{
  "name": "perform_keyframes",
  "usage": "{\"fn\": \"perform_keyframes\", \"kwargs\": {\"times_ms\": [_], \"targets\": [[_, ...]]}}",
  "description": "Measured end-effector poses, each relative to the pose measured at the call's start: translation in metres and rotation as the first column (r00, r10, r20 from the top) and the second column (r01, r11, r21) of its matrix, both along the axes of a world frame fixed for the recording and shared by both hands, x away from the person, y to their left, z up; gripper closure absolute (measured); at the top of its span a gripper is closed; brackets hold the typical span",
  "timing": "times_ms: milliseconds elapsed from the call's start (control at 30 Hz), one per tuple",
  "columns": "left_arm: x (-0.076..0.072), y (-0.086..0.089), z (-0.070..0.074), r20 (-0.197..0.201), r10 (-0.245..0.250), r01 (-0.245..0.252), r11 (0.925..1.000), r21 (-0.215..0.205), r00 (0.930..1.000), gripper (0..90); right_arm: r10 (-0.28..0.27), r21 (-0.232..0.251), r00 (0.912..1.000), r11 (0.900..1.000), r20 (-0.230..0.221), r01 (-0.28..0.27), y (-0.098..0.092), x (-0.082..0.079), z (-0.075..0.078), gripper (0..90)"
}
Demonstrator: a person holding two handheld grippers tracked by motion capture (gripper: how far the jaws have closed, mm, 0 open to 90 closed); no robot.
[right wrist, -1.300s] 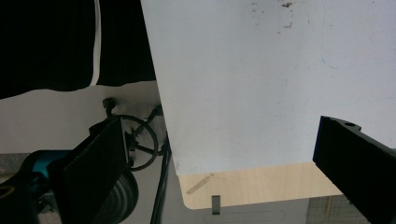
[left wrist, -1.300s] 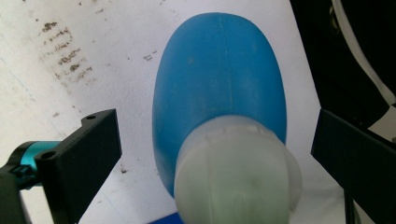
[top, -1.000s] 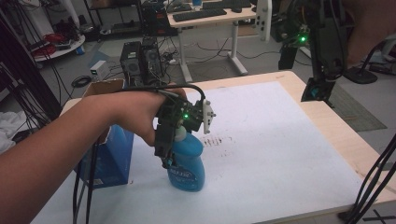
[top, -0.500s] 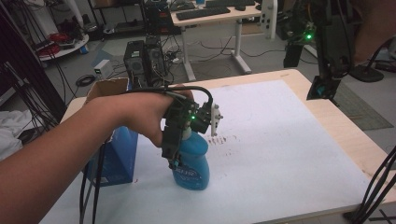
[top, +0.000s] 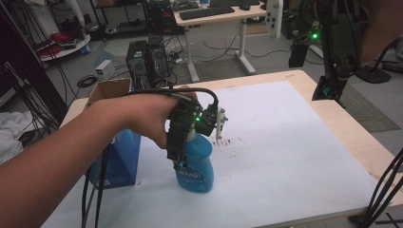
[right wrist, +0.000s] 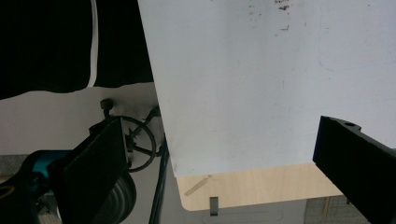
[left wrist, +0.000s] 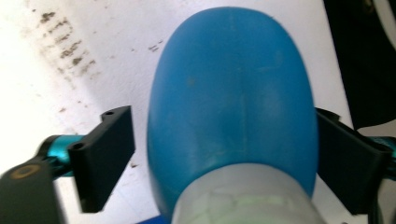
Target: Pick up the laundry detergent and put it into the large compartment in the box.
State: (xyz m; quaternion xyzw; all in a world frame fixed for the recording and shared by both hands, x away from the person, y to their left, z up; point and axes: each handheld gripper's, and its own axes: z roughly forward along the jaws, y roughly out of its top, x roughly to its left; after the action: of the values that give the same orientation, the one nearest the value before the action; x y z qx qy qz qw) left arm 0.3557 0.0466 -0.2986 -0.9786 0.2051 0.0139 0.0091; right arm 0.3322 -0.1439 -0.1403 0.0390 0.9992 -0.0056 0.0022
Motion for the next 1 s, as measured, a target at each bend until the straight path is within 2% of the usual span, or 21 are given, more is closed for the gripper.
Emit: {"fn": "perform_keyframes", "kwargs": {"times_ms": [267,367,800,1000], "targets": [[-0.0006,-0.0004,-0.0005,0.012,0.0,0.0,1.0,0.003,0.9999,13.6,0.0,0.0,1.0,1.0,0.001,0.0,-0.0002,-0.0001,0.0,2.0],[-0.001,-0.0005,-0.0006,0.009,-0.005,0.004,1.0,0.009,0.9999,17.3,-0.001,0.002,1.0,1.0,0.002,0.001,-0.0001,-0.0004,-0.0001,2.0],[-0.0013,-0.0011,-0.0008,0.013,-0.011,0.011,0.9999,0.006,0.9998,20.6,0.0,-0.001,1.0,1.0,0.001,0.0,0.0011,0.0006,-0.0018,2.0],[-0.0024,-0.0022,-0.0002,0.007,-0.014,0.014,0.9999,0.009,0.9999,25.4,0.007,-0.002,1.0,1.0,0.001,-0.007,0.0029,0.001,-0.0018,2.0]]}}
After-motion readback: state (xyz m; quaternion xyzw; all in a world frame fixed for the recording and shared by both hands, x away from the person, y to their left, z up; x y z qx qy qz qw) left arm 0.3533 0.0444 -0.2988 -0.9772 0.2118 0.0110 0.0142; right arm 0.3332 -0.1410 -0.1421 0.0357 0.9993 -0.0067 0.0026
